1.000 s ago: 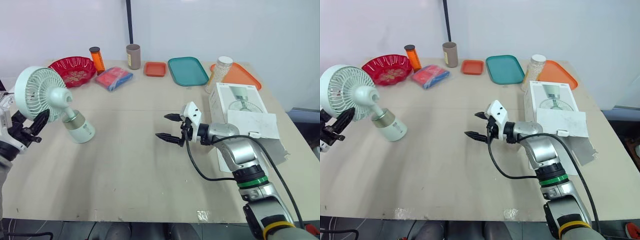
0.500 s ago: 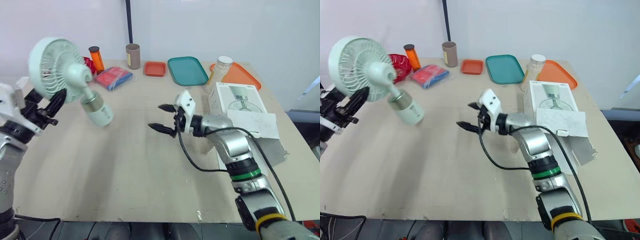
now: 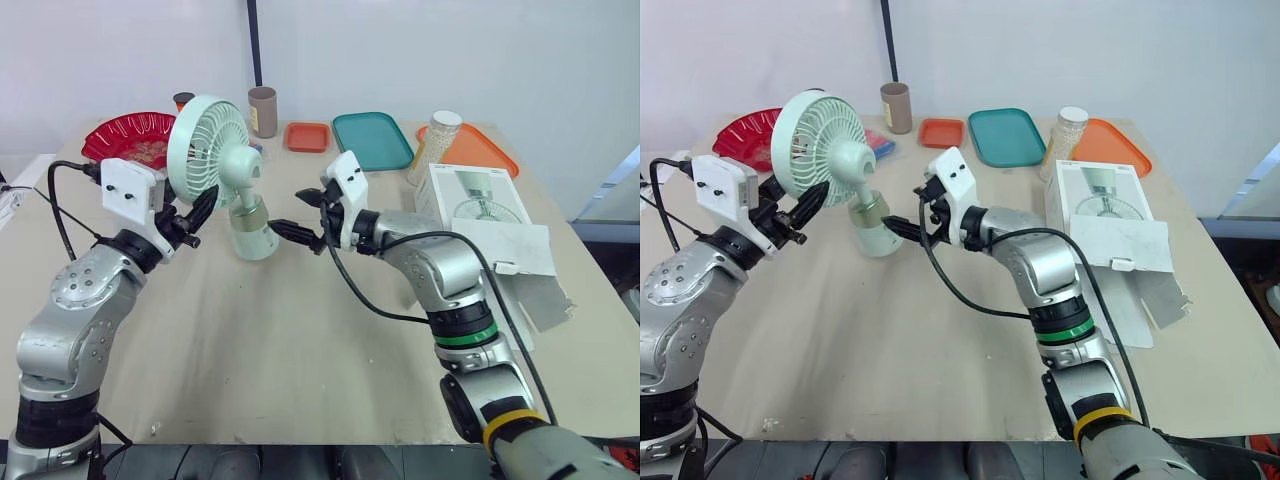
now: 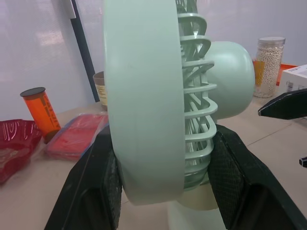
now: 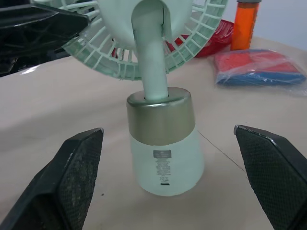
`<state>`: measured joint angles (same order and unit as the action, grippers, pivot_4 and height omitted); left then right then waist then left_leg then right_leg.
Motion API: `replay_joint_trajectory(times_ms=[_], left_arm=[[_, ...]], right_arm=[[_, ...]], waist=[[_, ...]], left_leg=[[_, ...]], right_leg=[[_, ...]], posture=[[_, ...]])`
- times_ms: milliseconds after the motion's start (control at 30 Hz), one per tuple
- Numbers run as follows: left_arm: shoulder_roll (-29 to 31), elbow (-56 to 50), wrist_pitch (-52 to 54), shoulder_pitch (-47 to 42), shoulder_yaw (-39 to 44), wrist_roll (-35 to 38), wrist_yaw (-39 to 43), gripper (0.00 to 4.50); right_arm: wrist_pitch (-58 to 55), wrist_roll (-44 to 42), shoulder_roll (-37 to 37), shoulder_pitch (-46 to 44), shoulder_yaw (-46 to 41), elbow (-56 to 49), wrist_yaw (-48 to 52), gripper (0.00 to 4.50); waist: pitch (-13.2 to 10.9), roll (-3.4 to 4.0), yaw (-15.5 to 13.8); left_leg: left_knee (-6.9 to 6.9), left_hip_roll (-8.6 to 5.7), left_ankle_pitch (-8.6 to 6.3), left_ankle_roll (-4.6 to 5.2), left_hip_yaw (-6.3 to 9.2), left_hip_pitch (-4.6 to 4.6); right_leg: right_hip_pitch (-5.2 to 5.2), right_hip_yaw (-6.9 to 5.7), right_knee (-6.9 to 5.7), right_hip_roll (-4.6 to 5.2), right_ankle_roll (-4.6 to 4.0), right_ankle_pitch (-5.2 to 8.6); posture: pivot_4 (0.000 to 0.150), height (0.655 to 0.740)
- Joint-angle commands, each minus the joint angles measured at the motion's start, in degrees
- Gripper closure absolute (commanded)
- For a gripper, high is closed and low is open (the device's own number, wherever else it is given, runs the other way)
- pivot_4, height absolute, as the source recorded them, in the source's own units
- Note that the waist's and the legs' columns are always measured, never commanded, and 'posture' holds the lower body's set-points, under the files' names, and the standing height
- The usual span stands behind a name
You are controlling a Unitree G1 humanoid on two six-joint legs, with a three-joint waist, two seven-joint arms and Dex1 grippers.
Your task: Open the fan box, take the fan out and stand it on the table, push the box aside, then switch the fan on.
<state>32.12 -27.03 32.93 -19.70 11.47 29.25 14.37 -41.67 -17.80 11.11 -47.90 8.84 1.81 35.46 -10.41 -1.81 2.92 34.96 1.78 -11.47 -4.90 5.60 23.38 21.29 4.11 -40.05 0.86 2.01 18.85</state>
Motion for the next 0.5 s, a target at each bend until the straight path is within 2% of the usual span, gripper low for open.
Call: replay_joint_trajectory(times_ms=[33,500], left_arm=[[-0.72,-2.72,0.03,-2.23,0.56,-0.92,-1.39,2.53],[-2.75,-2.74,0.86,-3.42,-0.49,-0.58,0.14,2.53]], right_arm=[[-1.02,0.48,-2.09,-1.36,-0.34,-0.33,-3.27,0.0],[0.52,1.09,-9.3,-2.73,0.31,1.95,-6.36,0.0]], waist=[[0.0,0.0,-0.06],[0.0,0.0,-0.12]], left_leg=[[0.0,0.0,0.0,0.0,0.0,0.01],[0.0,-0.01,0.01,-0.01,0.01,0.05]], right_leg=[[0.0,0.0,0.0,0.0,0.0,0.0],[0.04,-0.01,0.01,0.01,0.0,0.0]], posture=[[0.15,0.74],[0.15,0.74]])
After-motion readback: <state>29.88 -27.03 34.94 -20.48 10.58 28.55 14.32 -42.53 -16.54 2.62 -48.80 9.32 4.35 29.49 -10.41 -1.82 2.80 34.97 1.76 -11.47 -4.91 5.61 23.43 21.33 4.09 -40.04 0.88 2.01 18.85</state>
